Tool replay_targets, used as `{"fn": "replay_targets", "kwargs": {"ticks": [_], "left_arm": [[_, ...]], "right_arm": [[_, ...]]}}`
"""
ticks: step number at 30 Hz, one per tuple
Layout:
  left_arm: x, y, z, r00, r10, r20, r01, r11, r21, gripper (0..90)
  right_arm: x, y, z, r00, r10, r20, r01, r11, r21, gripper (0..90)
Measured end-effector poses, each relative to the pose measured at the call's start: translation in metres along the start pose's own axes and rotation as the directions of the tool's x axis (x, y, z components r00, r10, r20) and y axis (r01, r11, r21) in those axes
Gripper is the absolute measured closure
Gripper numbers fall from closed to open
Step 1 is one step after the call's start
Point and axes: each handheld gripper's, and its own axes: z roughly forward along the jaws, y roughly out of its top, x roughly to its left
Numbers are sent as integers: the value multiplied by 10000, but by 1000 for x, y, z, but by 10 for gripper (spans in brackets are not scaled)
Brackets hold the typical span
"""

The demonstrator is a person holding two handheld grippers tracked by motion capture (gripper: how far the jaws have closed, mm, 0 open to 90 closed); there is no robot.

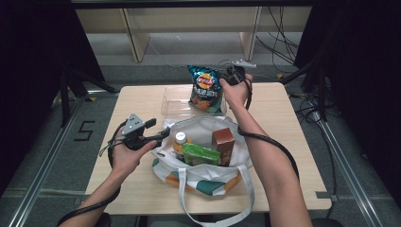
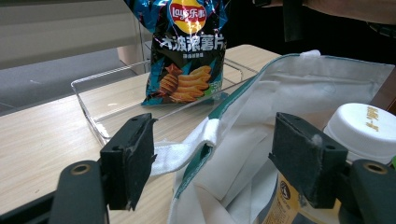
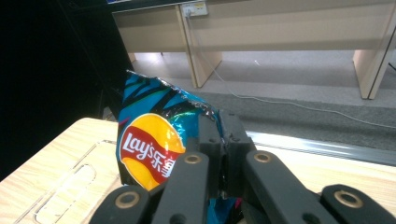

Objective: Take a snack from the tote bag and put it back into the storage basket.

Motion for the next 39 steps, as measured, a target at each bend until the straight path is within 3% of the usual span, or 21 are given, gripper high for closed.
{"fn": "replay_targets", "kwargs": {"ticks": [4,10,11,13,14,15,18,21,23,24,25,26,27,30,32,35,36,39], "left_arm": [[-1,0,0,10000,-6,-59,7,10000,78,292],[-1,0,0,10000,2,-62,-2,10000,79,292],[-1,0,0,10000,8,-65,-8,10000,74,292],[0,0,-1,10000,53,-63,-52,10000,59,292],[-1,0,0,10000,24,-46,-24,10000,35,292],[-1,0,0,10000,-2,-69,3,10000,64,292],[-1,0,0,10000,-17,-57,18,10000,81,292],[-1,0,0,10000,-12,-45,13,10000,43,292],[-1,1,-2,9999,34,-104,-33,9999,122,292],[-1,1,-1,10000,12,-63,-12,10000,25,292],[-1,1,-2,10000,12,-81,-11,10000,33,291],[-1,1,-1,10000,17,-82,-17,10000,19,292],[-1,1,-1,10000,42,-77,-42,10000,21,292],[-2,0,-1,10000,42,-39,-42,10000,22,292],[-3,-1,0,10000,24,8,-24,10000,-41,292],[-4,-1,-1,10000,73,-22,-73,10000,30,292],[-4,-1,0,10000,59,-14,-59,10000,15,292],[-5,-1,1,10000,93,29,-93,10000,-4,292]], "right_arm": [[-1,-1,-2,9999,78,122,-80,9999,111,891],[-4,0,-2,9985,-474,264,470,9988,147,835],[-3,-1,-2,9992,-311,250,308,9994,124,820],[-2,0,-4,9993,-257,286,251,9995,210,764],[-4,1,-3,9974,-663,299,659,9977,135,726],[-2,1,-4,9984,-457,338,451,9988,195,694],[-3,3,-6,9969,-753,231,750,9971,137,579],[0,5,-9,9988,-476,122,473,9986,246,500],[-1,7,-11,9966,-817,58,816,9965,154,465],[2,8,-15,9983,-580,64,578,9981,201,450],[0,9,-16,9966,-823,23,823,9965,144,441],[1,10,-19,9975,-699,-36,700,9972,251,432],[0,10,-21,9962,-874,-56,875,9959,225,426],[2,10,-29,9973,-706,-198,710,9972,239,414],[-1,9,-35,9961,-847,-241,853,9961,220,408],[-2,7,-45,9984,-498,-257,507,9980,364,403],[-4,7,-48,9971,-697,-314,705,9971,268,401],[-6,5,-61,9975,-608,-372,615,9979,191,399]]}}
